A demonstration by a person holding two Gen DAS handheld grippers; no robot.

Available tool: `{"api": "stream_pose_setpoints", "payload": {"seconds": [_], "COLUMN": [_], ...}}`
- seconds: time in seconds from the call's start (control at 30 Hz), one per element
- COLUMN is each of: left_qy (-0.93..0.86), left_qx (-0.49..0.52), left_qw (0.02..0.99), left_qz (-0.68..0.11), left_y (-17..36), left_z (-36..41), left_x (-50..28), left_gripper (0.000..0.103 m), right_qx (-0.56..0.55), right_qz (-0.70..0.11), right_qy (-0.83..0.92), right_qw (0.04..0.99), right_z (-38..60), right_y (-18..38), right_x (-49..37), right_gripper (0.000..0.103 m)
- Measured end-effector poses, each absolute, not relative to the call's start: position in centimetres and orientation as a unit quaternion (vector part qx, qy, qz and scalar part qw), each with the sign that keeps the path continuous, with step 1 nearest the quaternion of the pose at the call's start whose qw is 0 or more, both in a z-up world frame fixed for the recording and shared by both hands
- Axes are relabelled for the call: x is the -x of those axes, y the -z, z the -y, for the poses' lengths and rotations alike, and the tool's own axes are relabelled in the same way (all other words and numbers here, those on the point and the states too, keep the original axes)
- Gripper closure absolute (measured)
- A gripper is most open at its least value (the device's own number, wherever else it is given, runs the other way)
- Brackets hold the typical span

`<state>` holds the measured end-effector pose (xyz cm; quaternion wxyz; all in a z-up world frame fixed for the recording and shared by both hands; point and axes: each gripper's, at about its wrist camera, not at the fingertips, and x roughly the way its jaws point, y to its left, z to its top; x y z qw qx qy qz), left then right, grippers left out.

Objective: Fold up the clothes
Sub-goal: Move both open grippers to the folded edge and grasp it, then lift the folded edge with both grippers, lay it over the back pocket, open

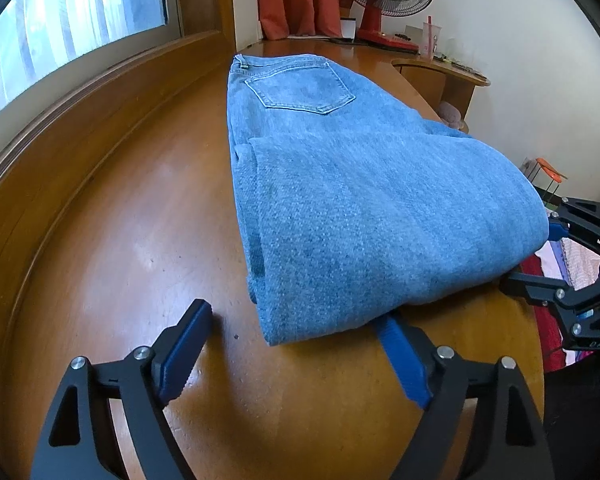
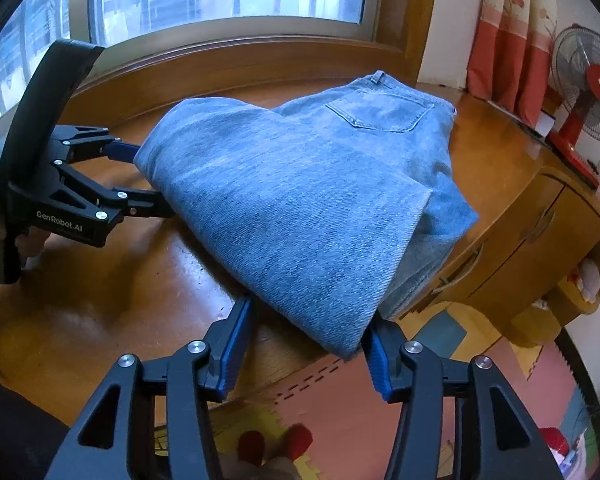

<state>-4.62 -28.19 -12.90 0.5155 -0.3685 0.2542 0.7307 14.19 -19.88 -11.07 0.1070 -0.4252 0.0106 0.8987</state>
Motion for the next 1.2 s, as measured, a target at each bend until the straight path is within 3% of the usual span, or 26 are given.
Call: {"api": "stream_pose_setpoints", "payload": {"seconds": [0.47,0.53,0.57,0.6,0.63,0.7,0.77,1.2], "left_qy": [-0.733,-0.733,-0.732,-0.727,-0.723,-0.723,-0.721,-0.727], "left_qx": [0.381,0.378,0.375,0.371,0.366,0.353,0.350,0.335], "left_qw": [0.502,0.503,0.508,0.516,0.523,0.523,0.524,0.538], "left_qz": [-0.257,-0.257,-0.257,-0.260,-0.265,-0.281,-0.288,-0.265], "left_y": [12.9,12.9,12.9,12.8,12.6,12.3,12.1,6.7], "left_z": [27.4,27.3,27.3,27.2,27.1,27.0,27.0,27.4], "left_x": [4.7,4.7,4.6,4.4,4.0,3.3,3.0,2.4], "left_gripper": [0.011,0.013,0.021,0.036,0.043,0.048,0.053,0.056], "right_qx": [0.416,0.413,0.412,0.410,0.409,0.410,0.408,0.352], "right_qz": [-0.024,-0.017,-0.014,-0.012,-0.010,-0.009,-0.018,-0.047], "right_qy": [-0.902,-0.903,-0.904,-0.904,-0.904,-0.903,-0.904,-0.929], "right_qw": [0.115,0.116,0.117,0.118,0.120,0.125,0.124,0.105], "right_z": [19.4,19.4,19.3,19.3,19.2,18.9,18.6,17.0], "right_y": [11.1,11.2,11.3,11.3,11.3,11.1,10.7,5.1], "right_x": [-14.4,-14.3,-14.2,-14.2,-14.2,-14.2,-14.5,-18.1], "right_gripper": [0.049,0.050,0.050,0.053,0.060,0.073,0.077,0.081]}}
